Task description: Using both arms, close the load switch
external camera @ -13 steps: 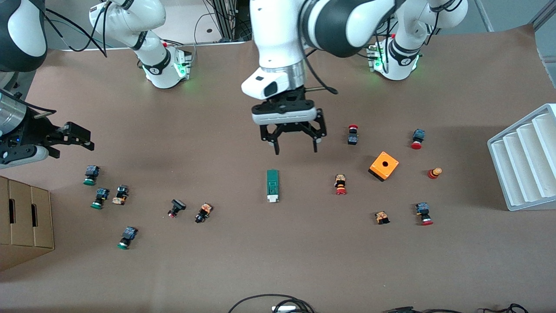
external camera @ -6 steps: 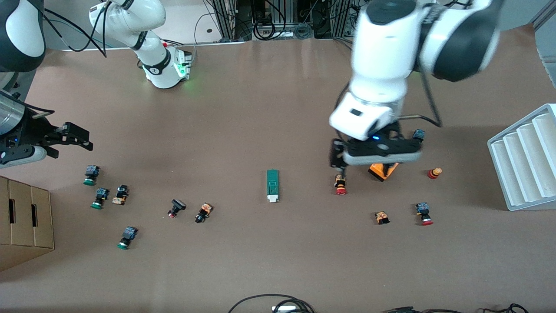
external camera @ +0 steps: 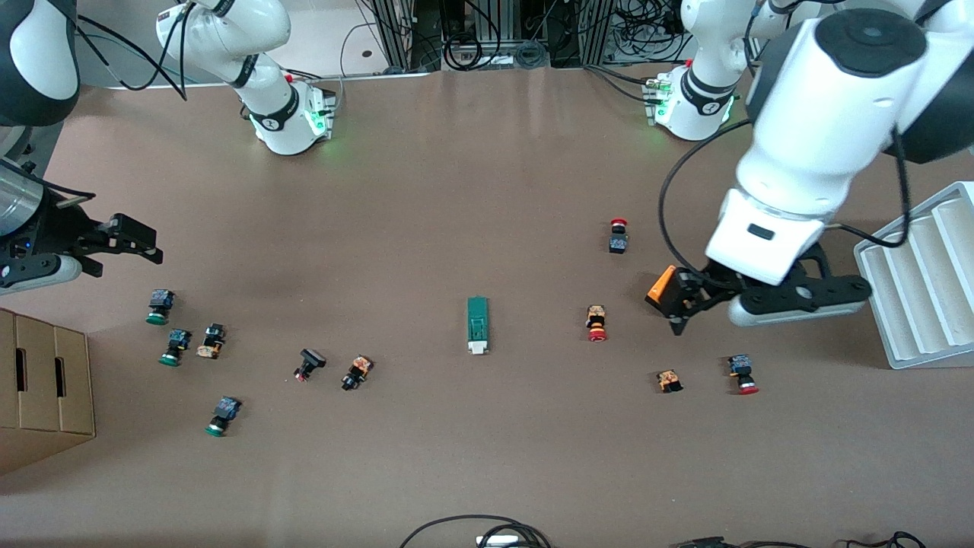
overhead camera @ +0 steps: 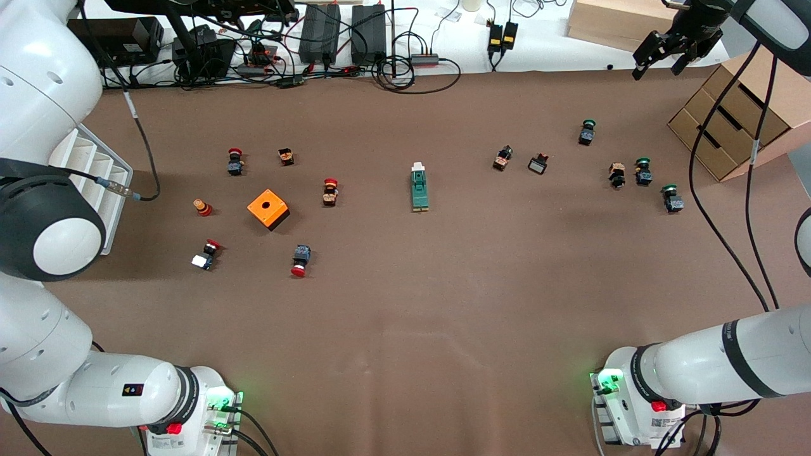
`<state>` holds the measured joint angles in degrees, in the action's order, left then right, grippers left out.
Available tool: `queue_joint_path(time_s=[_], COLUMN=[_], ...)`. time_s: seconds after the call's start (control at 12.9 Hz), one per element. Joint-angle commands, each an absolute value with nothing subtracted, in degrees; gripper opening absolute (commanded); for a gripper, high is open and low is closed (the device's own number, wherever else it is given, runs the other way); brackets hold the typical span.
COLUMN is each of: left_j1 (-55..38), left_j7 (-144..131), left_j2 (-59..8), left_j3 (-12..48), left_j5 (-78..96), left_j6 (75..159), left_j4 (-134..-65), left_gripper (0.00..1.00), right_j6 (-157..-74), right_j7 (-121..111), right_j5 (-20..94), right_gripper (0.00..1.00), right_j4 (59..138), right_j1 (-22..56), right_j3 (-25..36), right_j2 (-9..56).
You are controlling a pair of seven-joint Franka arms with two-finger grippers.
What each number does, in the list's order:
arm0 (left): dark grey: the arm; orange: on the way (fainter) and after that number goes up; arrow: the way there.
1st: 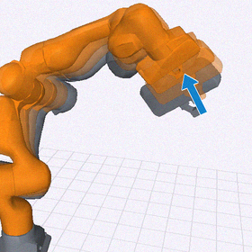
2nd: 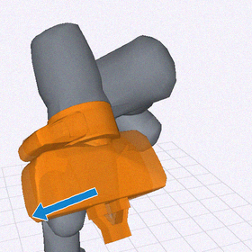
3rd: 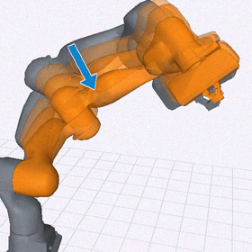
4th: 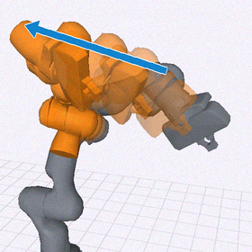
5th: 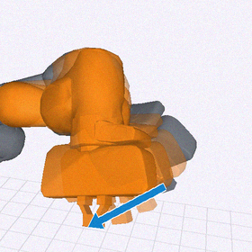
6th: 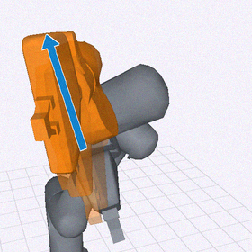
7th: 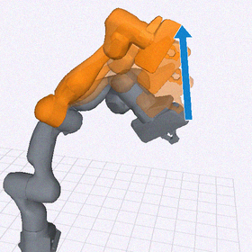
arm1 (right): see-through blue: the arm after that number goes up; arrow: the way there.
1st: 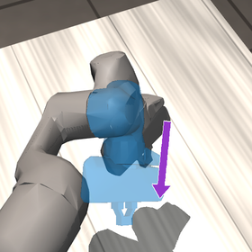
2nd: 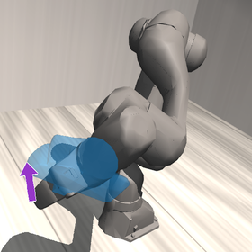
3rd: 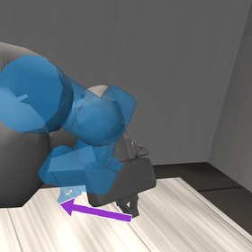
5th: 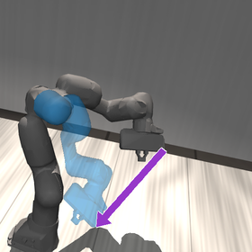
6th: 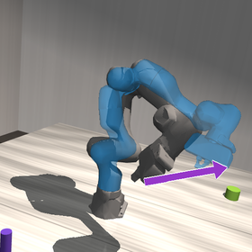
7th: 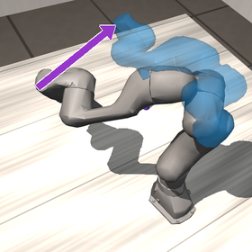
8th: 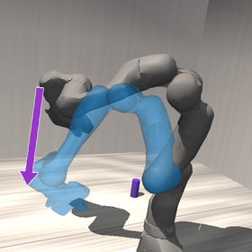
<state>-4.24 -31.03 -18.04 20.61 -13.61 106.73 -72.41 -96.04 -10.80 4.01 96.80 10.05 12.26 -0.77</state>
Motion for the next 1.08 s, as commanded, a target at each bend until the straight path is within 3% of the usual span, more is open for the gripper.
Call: queue_joint_path(time_s=[0.0,0.54,1.0], left_j1=[-1.3,2.0,3.2], left_j7=[-27.0,-14.8,-14.4], left_j2=[-16.0,-13.6,-13.4], left_j3=[20.6,10.1,5.4], left_j5=[-11.8,-2.7,-2.1], left_j6=[105.7,99.8,93.3], left_j4=[-73.9,-74.6,-76.6], left_gripper=[1.0,1.0,1.0], right_j6=[-96.1,-96.0,-96.1], right_j7=[-11.3,-11.3,-11.3], right_j5=[3.8,3.8,3.8], right_gripper=[1.0,1.0,1.0], right_j4=[96.1,96.1,96.1], right_j1=[10.1,10.0,10.0], right_j3=[12.4,12.4,12.4], right_j2=[-0.7,-0.7,-0.7])
